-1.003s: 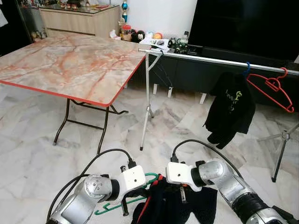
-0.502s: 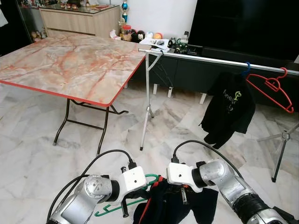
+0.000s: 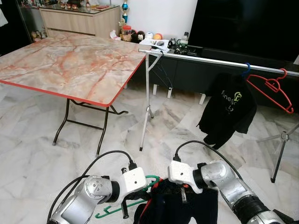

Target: Hang hanger

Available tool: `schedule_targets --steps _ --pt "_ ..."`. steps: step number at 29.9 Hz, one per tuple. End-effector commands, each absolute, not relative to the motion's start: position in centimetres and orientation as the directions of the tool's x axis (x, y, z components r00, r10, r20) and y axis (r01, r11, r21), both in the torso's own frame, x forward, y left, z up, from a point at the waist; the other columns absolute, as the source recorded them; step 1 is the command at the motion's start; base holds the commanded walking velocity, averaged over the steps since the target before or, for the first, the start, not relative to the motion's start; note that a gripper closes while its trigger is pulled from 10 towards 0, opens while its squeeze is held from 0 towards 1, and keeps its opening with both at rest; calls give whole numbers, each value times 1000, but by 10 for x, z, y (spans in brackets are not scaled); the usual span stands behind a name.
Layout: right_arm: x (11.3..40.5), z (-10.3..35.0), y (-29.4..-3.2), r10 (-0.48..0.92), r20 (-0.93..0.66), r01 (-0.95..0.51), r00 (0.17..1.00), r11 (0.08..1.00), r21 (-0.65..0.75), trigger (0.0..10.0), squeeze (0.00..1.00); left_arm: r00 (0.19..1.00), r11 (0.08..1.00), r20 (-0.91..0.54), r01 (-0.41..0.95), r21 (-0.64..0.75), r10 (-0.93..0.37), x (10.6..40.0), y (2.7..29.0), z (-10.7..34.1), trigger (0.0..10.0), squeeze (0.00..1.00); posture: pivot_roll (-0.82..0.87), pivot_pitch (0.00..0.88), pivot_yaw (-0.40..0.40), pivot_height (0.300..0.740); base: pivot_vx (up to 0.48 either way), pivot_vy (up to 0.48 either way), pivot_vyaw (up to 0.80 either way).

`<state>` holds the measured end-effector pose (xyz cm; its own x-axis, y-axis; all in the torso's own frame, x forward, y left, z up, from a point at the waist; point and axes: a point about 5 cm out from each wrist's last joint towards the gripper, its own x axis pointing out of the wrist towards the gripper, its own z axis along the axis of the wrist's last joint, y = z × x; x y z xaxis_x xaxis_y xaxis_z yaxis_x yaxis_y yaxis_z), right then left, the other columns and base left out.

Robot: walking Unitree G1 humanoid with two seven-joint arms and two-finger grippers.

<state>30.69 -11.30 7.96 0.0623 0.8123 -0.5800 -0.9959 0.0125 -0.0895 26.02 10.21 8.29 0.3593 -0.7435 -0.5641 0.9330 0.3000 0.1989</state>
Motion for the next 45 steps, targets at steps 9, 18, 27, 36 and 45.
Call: schedule_targets --steps 9,18,27,36,45 --pt "307 84 -107 850 -523 -994 69 15 -107 5608 0 357 298 -552 934 197 -754 260 100 85 0 0 148 0 -88 740 0 0 0" --pt "308 92 -105 894 -444 -996 63 32 -79 0 0 339 291 -562 940 177 -754 257 100 82 0 0 148 0 -89 740 0 0 0" --pt "306 95 -109 919 -390 -998 63 48 -47 0 0 323 286 -572 945 157 -754 254 101 78 0 0 146 0 -91 740 0 0 0" --pt "303 99 -121 934 -350 -998 66 65 -15 0 0 303 278 -580 951 135 -756 252 102 76 0 0 145 0 -91 740 0 0 0" --pt "304 103 -131 938 -328 -993 110 115 -3 10000 0 286 266 -589 956 124 -756 251 102 74 0 0 139 0 -86 740 0 0 0"
